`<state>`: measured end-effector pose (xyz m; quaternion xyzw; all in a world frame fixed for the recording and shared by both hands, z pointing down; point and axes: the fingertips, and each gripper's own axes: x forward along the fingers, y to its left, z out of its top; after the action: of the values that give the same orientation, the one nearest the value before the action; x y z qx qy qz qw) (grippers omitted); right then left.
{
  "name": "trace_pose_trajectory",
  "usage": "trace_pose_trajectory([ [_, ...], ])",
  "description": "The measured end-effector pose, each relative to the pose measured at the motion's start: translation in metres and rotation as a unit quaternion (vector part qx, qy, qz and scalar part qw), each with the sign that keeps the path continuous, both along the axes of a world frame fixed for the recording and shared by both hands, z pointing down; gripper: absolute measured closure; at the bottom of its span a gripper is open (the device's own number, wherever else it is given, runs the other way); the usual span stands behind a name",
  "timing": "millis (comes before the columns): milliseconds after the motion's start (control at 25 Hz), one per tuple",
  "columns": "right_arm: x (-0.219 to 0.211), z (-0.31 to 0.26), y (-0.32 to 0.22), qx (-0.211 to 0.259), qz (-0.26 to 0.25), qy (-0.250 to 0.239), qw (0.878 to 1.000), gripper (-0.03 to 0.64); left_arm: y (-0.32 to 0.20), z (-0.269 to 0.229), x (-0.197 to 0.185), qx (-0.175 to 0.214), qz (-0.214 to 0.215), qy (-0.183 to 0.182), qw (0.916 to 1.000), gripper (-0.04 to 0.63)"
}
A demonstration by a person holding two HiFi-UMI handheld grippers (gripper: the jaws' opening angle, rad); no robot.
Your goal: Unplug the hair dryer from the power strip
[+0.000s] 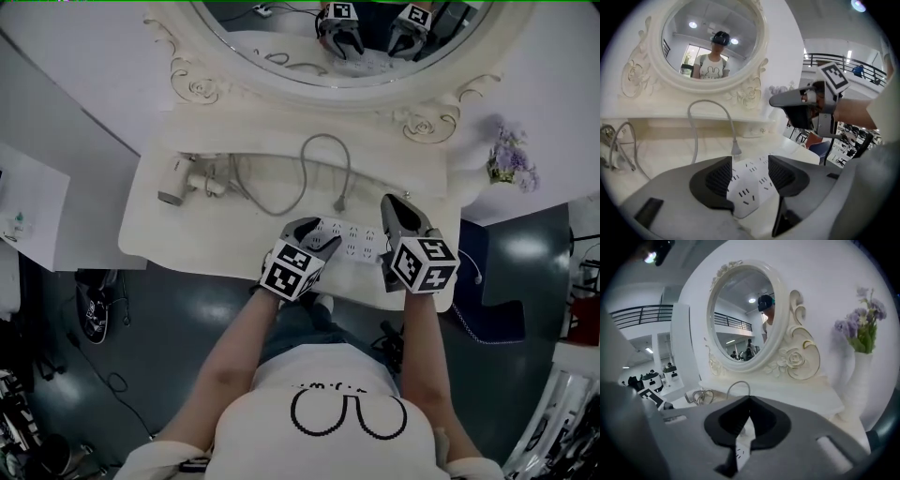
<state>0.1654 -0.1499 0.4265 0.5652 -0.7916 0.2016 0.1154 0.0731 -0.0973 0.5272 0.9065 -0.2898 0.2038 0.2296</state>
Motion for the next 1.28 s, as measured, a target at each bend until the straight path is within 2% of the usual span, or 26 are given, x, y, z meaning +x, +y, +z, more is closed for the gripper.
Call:
trace_pose_trajectory([
  [200, 0.003, -0.024, 0.010, 0.045, 0.005, -0.001, 0.999, 0.614, -0.012, -0.057, -0.030, 0.061, -0.045, 0.052, 0.9958, 0.359],
  [320, -0.003, -0.031, 0.015, 0.059, 0.003, -0.003, 0.998, 0.614, -0.013, -0.082, -0.049, 0.070, -0.054, 0.087, 0.9923, 0.364],
  [360, -0.006, -0.032, 0.018, 0.059, 0.001, -0.003, 0.998, 0.614, -0.013, -0.089, -0.056, 0.069, -0.054, 0.096, 0.9916, 0.385],
  [400, -0.010, -0.034, 0.021, 0.059, -0.002, -0.001, 0.998, 0.614, -0.013, -0.094, -0.062, 0.066, -0.054, 0.099, 0.9914, 0.460],
  [440, -0.013, -0.036, 0.024, 0.059, -0.006, 0.005, 0.998, 0.614, -0.012, -0.097, -0.066, 0.061, -0.052, 0.097, 0.9921, 0.583],
  [480, -0.017, -0.039, 0.028, 0.061, -0.009, 0.014, 0.998, 0.614, -0.012, -0.098, -0.069, 0.055, -0.046, 0.093, 0.9931, 0.597],
  [600, -0.020, -0.050, 0.038, 0.073, -0.007, 0.019, 0.997, 0.614, -0.016, -0.112, -0.075, 0.070, -0.038, 0.098, 0.9920, 0.597],
  [720, -0.016, -0.059, 0.045, 0.091, 0.017, 0.002, 0.996, 0.615, -0.023, -0.132, -0.077, 0.120, -0.041, 0.102, 0.9866, 0.597],
  [920, -0.013, -0.073, 0.063, 0.112, 0.034, 0.032, 0.993, 0.615, -0.019, -0.167, -0.080, 0.194, -0.047, 0.103, 0.9745, 0.597],
  [1080, -0.017, -0.089, 0.075, 0.128, 0.038, 0.029, 0.991, 0.615, -0.013, -0.183, -0.090, 0.215, -0.066, 0.115, 0.9676, 0.597],
  [1280, -0.019, -0.115, 0.092, 0.160, 0.037, 0.077, 0.983, 0.615, -0.005, -0.203, -0.107, 0.247, -0.100, 0.120, 0.9563, 0.597],
])
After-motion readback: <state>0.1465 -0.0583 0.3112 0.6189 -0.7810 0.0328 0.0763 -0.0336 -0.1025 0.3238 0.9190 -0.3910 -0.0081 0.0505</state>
